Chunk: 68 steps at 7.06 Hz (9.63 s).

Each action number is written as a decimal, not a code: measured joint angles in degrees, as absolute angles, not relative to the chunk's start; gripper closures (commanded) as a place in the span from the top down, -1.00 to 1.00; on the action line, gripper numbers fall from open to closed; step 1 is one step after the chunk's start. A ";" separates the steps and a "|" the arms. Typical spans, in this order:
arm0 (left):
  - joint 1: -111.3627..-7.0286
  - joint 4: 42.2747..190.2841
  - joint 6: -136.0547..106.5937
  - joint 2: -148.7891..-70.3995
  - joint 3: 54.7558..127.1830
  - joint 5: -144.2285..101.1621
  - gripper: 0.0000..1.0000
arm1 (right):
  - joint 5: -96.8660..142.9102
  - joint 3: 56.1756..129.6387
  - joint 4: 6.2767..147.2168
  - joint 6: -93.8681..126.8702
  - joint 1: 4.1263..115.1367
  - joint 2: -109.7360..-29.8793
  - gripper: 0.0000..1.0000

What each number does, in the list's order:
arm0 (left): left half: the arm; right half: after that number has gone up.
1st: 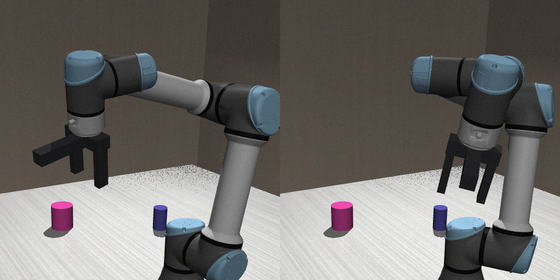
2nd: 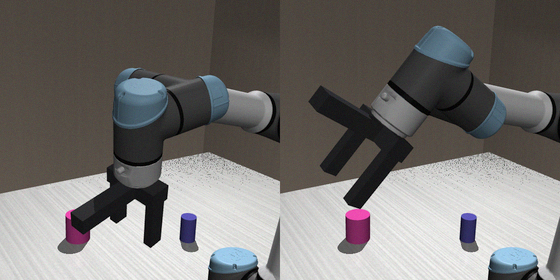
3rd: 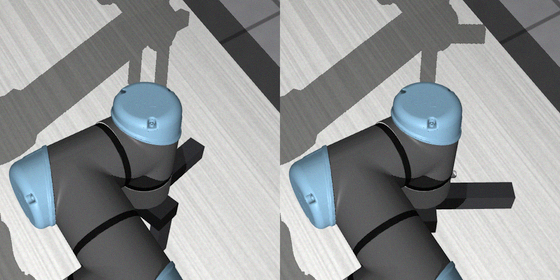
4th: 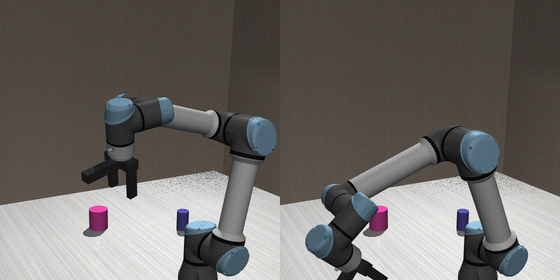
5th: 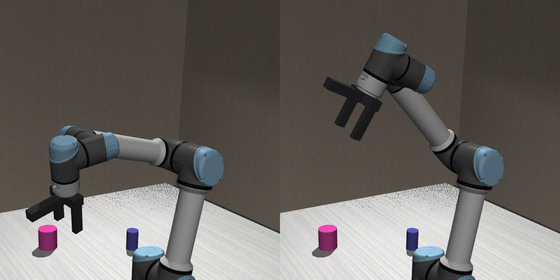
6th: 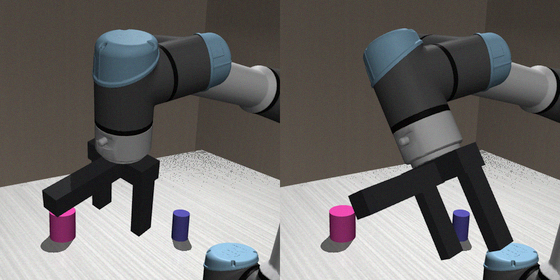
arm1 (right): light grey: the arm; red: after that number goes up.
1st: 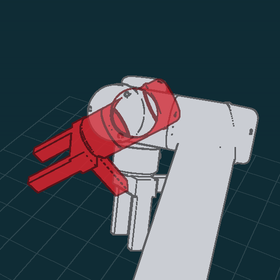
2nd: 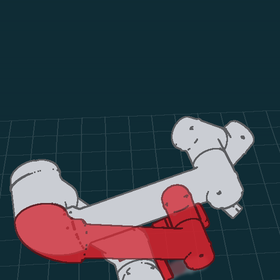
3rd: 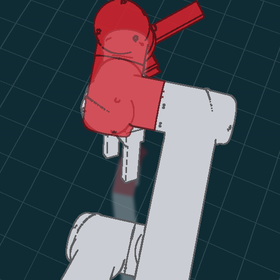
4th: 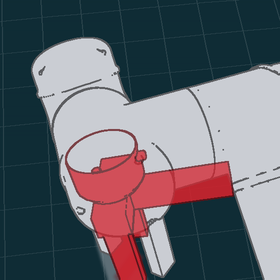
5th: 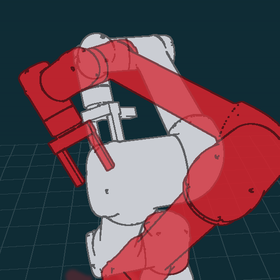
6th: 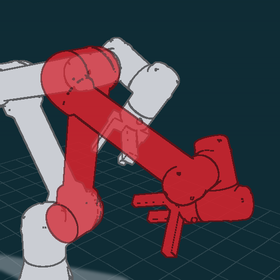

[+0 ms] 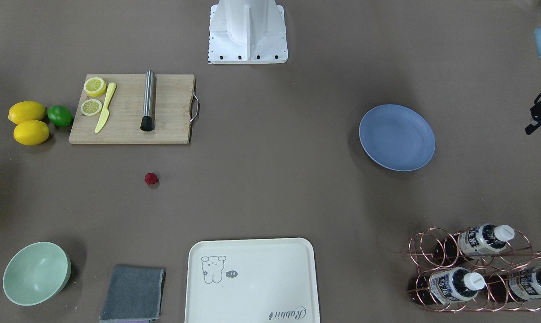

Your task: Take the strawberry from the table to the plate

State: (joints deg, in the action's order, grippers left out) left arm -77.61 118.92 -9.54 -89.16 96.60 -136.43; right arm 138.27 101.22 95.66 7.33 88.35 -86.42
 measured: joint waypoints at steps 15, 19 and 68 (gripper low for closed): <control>-50.85 148.77 -59.77 -88.97 93.77 -132.30 -1.00 | 137.44 105.11 87.77 30.51 76.07 -83.78 1.00; -42.25 125.46 -72.13 -107.80 100.83 -123.17 -1.00 | 134.41 104.85 87.27 39.53 68.56 -78.87 1.00; -68.11 122.27 -29.95 -100.64 94.07 -127.43 0.96 | 113.20 107.53 101.90 71.66 39.41 -52.60 1.00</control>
